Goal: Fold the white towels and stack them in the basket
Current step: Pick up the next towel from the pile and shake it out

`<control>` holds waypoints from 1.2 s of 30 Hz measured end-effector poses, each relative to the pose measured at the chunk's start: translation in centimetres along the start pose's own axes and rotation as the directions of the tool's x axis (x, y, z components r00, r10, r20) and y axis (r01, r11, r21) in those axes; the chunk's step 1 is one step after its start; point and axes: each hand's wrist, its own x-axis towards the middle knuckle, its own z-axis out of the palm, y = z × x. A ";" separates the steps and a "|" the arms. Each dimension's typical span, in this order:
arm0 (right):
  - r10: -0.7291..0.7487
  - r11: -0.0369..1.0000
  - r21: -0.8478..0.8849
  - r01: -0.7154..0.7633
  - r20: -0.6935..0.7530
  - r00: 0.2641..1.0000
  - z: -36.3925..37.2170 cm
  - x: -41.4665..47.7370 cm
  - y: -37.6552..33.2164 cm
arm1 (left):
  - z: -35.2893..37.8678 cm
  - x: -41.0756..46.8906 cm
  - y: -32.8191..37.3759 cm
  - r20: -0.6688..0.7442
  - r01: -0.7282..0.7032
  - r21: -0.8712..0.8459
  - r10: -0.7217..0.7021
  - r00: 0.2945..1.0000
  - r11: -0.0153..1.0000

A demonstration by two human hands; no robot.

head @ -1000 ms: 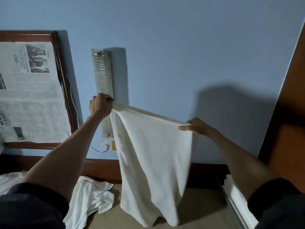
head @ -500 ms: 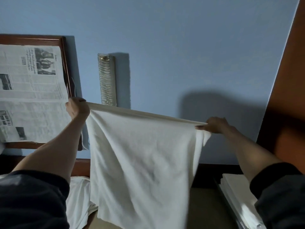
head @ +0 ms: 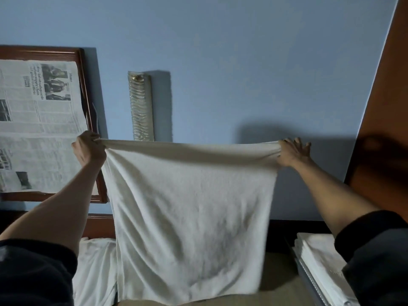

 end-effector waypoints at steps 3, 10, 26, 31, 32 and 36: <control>0.032 0.989 0.144 -0.025 -0.050 0.998 -1.0 0.0 -0.2 | 0.5 0.7 -1.4 0.002 -0.101 0.080 0.102 0.995 0.992; -0.001 0.985 0.174 0.015 -0.083 0.997 -1.3 -0.3 0.6 | 0.4 0.5 -1.2 0.030 -0.036 0.104 0.033 0.999 0.994; 0.298 0.904 0.403 -0.141 -0.358 0.885 -1.3 -3.2 1.7 | -0.4 -3.8 2.6 0.058 0.045 0.146 -0.054 0.997 0.988; 0.378 0.727 0.677 -0.118 -0.251 0.891 0.1 -5.0 3.4 | -1.0 -5.7 3.7 0.075 0.081 0.140 -0.092 0.993 0.987; 0.377 0.711 0.696 -0.100 -0.257 0.890 0.2 -5.3 3.8 | -1.2 -6.1 3.9 0.080 0.092 0.130 -0.103 0.991 0.987; 0.376 0.676 0.736 -0.045 -0.292 0.879 0.3 -7.2 5.3 | -2.3 -7.8 4.5 0.105 0.098 0.086 -0.106 0.989 0.992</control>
